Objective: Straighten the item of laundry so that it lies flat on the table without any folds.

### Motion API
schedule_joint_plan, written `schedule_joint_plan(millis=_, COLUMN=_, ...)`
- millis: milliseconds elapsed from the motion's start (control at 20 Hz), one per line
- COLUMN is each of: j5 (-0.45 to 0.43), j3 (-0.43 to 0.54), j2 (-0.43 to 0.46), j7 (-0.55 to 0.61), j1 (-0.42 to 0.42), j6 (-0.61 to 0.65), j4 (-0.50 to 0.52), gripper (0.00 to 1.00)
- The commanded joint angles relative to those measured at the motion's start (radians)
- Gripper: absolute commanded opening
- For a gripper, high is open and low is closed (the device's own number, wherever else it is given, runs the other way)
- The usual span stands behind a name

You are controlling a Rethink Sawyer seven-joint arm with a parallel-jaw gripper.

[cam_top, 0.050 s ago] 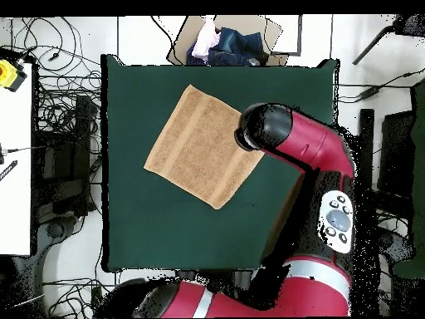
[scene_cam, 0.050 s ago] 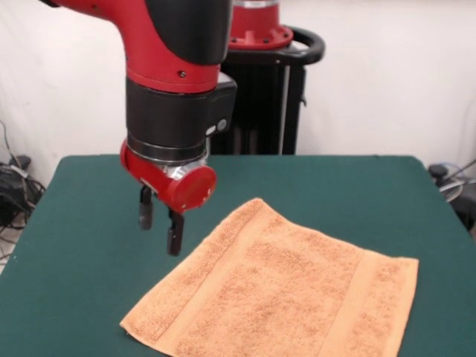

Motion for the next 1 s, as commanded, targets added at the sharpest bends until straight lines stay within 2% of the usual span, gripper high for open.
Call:
schedule_joint_plan(millis=50, j5=0.056, j3=0.048, j2=0.059, j7=0.217, j1=0.005, j6=0.039, j4=-0.035, gripper=1.0)
schedule_joint_plan(millis=150, j5=0.052, j3=0.04, j2=0.05, j7=0.212, j1=0.02, j6=0.043, j4=-0.022, gripper=1.0)
schedule_joint_plan(millis=300, j5=0.024, j3=-0.005, j2=0.051, j7=0.216, j1=0.055, j6=0.054, j4=-0.055, gripper=1.0)
schedule_joint_plan(millis=500, j5=0.046, j3=-0.025, j2=0.107, j7=0.276, j1=0.086, j6=0.034, j4=-0.101, gripper=1.0)
schedule_joint_plan(millis=700, j5=0.055, j3=-0.102, j2=0.18, j7=0.366, j1=0.153, j6=0.043, j4=-0.19, gripper=1.0)
schedule_joint_plan(millis=1000, j5=0.066, j3=-0.172, j2=0.263, j7=0.393, j1=0.192, j6=0.064, j4=-0.267, gripper=1.0)
